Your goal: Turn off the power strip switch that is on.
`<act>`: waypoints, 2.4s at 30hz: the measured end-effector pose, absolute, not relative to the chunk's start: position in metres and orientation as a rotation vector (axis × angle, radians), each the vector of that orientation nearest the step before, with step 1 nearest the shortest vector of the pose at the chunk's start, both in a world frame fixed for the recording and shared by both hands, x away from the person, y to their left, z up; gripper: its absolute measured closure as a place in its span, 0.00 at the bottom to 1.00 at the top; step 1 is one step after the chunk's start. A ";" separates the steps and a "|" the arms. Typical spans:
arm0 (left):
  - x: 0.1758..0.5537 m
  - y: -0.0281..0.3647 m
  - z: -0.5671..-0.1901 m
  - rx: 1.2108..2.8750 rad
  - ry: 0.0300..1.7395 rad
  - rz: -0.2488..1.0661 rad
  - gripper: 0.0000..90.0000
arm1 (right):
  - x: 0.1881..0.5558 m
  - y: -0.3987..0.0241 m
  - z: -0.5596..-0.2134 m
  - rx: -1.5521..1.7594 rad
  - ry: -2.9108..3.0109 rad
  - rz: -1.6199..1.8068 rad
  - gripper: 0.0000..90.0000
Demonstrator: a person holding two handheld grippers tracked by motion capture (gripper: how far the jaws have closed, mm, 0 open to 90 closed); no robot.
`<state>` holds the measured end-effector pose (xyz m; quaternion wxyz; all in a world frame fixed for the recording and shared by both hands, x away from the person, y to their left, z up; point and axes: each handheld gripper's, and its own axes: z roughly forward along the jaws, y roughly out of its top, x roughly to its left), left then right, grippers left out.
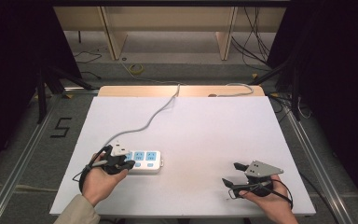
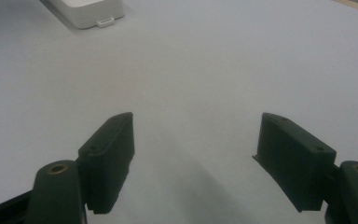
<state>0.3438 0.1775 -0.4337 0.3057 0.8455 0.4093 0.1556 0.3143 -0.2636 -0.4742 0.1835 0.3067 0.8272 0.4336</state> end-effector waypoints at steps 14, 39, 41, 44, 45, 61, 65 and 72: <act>0.348 0.170 -0.431 2.261 1.071 0.390 1.00 | 0.314 -0.264 -0.474 0.864 2.333 1.223 0.31; 0.356 0.164 -0.428 2.272 1.071 0.369 1.00 | 0.314 -0.264 -0.474 0.865 2.333 1.222 0.31; 0.356 0.164 -0.427 2.275 1.071 0.368 1.00 | 0.314 -0.263 -0.474 0.864 2.333 1.223 0.31; 0.357 0.163 -0.427 2.279 1.066 0.371 1.00 | 0.314 -0.263 -0.474 0.863 2.334 1.222 0.31; 0.357 0.163 -0.426 2.281 1.065 0.370 1.00 | 0.314 -0.263 -0.474 0.863 2.334 1.222 0.31; 0.361 0.155 -0.423 2.305 1.029 0.371 1.00 | 0.314 -0.264 -0.475 0.863 2.335 1.220 0.31; 0.362 0.153 -0.423 2.318 1.022 0.366 1.00 | 0.314 -0.264 -0.475 0.867 2.335 1.220 0.31; 0.365 0.151 -0.422 2.337 1.011 0.359 1.00 | 0.314 -0.264 -0.474 0.867 2.335 1.220 0.31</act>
